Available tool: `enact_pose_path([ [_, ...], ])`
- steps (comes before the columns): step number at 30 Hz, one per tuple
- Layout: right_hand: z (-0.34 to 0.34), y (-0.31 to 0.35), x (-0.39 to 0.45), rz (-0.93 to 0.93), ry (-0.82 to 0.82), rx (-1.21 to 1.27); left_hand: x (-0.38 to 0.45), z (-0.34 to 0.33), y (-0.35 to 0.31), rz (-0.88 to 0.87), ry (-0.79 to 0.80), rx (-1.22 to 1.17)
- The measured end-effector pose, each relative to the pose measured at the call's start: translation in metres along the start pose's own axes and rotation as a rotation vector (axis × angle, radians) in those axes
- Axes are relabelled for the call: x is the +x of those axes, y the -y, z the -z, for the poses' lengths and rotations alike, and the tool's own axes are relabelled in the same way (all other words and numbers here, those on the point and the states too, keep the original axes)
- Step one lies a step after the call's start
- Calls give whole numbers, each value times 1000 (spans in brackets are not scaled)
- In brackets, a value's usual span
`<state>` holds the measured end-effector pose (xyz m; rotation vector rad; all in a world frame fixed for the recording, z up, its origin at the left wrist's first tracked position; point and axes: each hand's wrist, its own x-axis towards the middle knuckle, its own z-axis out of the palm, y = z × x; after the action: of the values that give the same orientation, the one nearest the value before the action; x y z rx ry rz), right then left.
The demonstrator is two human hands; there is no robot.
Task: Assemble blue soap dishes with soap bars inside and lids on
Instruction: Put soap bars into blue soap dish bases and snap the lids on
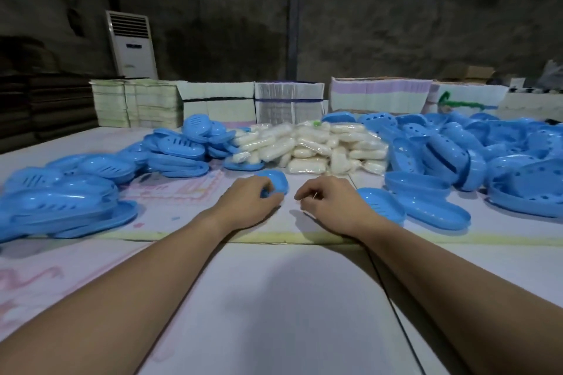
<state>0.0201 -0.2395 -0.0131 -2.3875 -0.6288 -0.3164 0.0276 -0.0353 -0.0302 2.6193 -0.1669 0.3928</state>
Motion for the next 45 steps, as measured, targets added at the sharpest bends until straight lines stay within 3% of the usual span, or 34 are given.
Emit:
enact_pose_path([
  [5, 2, -5, 1, -58, -85, 74, -11, 9, -3, -103, -48, -294],
  [10, 0, -15, 10, -100, -116, -49, -14, 9, -3, -133, 12, -312],
  [18, -12, -27, 62, -141, 3, -490, -12, 9, 2, -121, 88, -430],
  [24, -26, -39, 96, -181, 97, -570, -8, 6, 5, -137, 80, -421],
  [29, -27, -41, 100, -183, 35, -650, -8, 5, 6, -132, 82, -416],
  [37, 0, -26, 64, -116, 46, -588, -3, 4, 7, -87, 151, -350],
  [42, 20, -24, 30, -192, -68, -99, -8, 6, 6, -97, 110, -388],
  [45, 28, -28, 17, -127, -87, -38, -8, 8, 2, -75, 91, -401],
])
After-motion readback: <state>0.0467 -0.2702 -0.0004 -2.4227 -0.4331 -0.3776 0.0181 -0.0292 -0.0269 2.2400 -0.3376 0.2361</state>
